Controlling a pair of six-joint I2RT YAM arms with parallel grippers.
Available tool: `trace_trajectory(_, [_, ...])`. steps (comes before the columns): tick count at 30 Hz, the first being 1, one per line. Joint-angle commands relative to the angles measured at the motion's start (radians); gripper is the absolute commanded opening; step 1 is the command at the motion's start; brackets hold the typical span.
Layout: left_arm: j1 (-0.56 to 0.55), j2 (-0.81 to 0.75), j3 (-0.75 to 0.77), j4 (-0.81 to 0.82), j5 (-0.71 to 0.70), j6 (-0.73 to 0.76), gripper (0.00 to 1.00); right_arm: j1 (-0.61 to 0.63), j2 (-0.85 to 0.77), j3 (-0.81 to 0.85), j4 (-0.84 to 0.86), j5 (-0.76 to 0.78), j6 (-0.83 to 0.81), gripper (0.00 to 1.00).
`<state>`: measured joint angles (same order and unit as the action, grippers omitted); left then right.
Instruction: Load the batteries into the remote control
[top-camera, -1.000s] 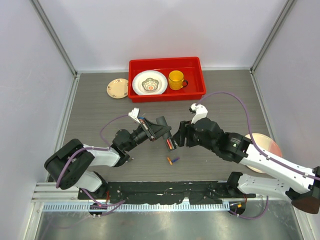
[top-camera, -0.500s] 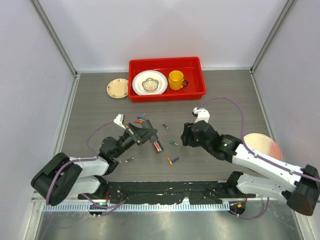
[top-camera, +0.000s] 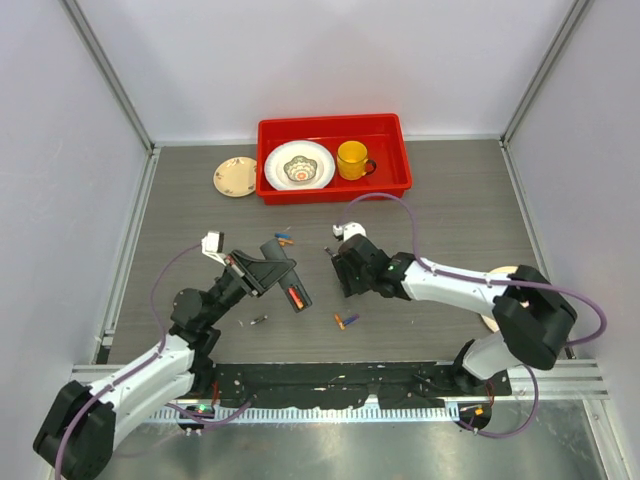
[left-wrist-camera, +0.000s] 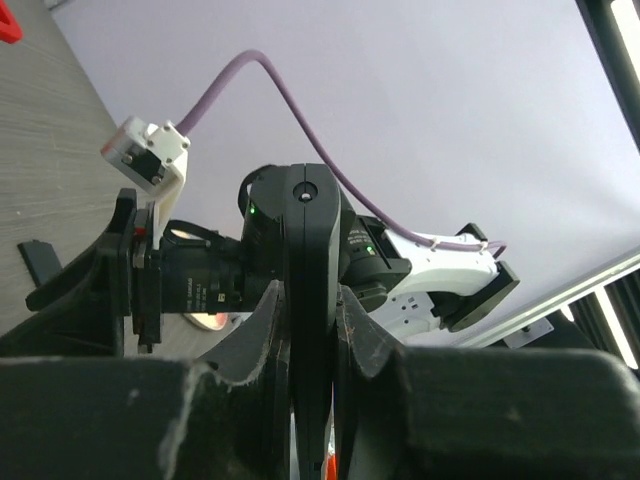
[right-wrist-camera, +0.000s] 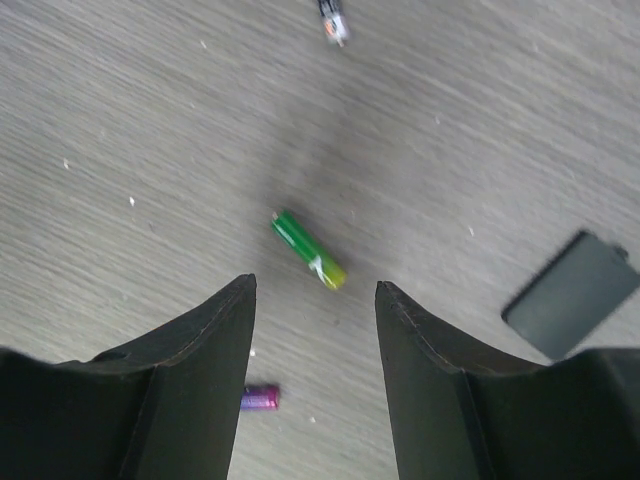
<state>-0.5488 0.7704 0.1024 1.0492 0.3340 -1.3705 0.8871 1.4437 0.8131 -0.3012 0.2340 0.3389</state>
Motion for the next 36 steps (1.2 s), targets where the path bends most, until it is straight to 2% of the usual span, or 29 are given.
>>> trace_trajectory(1, [0.012,-0.066,-0.004,-0.124,0.016,0.048,0.00,0.000,0.072,0.081,0.074,-0.025,-0.055,0.56])
trace_trajectory(12, [0.016,0.000,-0.015,-0.045,0.051,0.021,0.00,-0.002,0.165,0.086,0.068,-0.018,-0.055,0.54])
trace_trajectory(18, [0.021,0.001,-0.018,-0.026,0.065,0.027,0.00,-0.004,0.193,0.075,0.071,-0.006,-0.043,0.49])
trace_trajectory(21, [0.023,-0.011,-0.018,-0.043,0.059,0.034,0.00,-0.011,0.193,0.061,0.077,-0.012,-0.031,0.43])
trace_trajectory(28, [0.023,0.007,-0.013,-0.043,0.091,0.051,0.00,-0.033,0.166,0.029,0.079,-0.013,0.005,0.19])
trace_trajectory(36, [0.023,0.052,-0.010,0.011,0.128,0.051,0.00,-0.037,0.107,-0.011,0.065,0.008,0.025,0.13])
